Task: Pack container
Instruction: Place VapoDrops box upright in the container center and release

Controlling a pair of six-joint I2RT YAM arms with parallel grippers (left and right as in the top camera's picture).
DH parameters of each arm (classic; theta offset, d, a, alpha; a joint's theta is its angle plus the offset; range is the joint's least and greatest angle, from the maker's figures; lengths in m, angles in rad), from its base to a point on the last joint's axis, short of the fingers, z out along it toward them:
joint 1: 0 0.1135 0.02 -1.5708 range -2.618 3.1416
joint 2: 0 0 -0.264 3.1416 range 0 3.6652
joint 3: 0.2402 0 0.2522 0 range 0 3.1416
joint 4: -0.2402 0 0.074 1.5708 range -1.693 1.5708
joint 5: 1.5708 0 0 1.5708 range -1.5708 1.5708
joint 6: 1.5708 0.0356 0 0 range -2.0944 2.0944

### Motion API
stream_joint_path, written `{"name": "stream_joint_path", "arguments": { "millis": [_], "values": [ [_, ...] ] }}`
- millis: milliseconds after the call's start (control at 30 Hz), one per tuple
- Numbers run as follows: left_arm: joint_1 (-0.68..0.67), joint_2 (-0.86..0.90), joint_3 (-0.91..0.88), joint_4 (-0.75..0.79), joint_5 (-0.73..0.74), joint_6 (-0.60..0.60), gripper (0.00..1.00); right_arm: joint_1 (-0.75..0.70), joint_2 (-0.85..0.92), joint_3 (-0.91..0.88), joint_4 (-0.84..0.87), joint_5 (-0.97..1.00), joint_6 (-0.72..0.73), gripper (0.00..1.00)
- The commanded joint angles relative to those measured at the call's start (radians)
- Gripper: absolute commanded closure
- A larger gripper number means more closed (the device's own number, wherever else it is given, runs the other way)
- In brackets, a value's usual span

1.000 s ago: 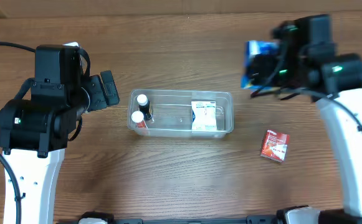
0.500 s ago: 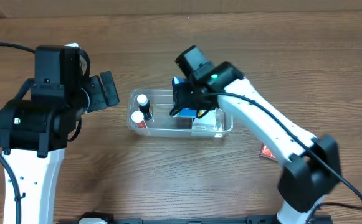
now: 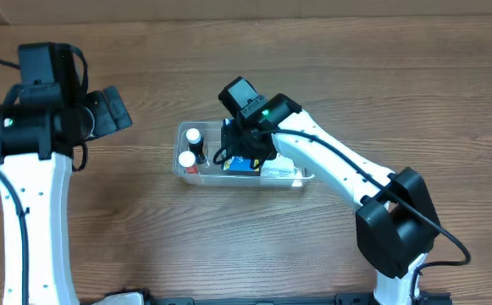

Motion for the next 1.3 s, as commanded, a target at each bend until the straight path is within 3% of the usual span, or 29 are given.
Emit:
{"name": "stream_joint_path", "arguments": {
  "millis": [0,467,733,967,1100,1267],
  "values": [
    [0.004,0.031,0.016,-0.003,0.017,0.023,0.00,0.001,0.033,0.006,-0.001,-0.002,0.021,0.30],
    [0.003,0.034,0.016,-0.003,0.017,0.023,0.00,0.002,0.033,0.006,-0.070,-0.044,0.021,0.29],
    [0.004,0.034,0.016,-0.006,0.016,0.023,0.00,0.002,0.032,0.006,-0.076,-0.043,0.021,0.11],
    [0.004,0.034,0.016,-0.006,0.016,0.023,0.00,0.002,0.032,0.006,-0.068,-0.040,0.017,0.10],
    [0.004,0.034,0.016,-0.006,0.016,0.023,0.00,0.001,0.023,0.018,-0.074,0.033,-0.039,0.08],
    [0.004,0.034,0.016,-0.006,0.016,0.035,0.00,-0.037,-0.153,0.164,-0.233,0.342,-0.014,0.00]
  ]
}}
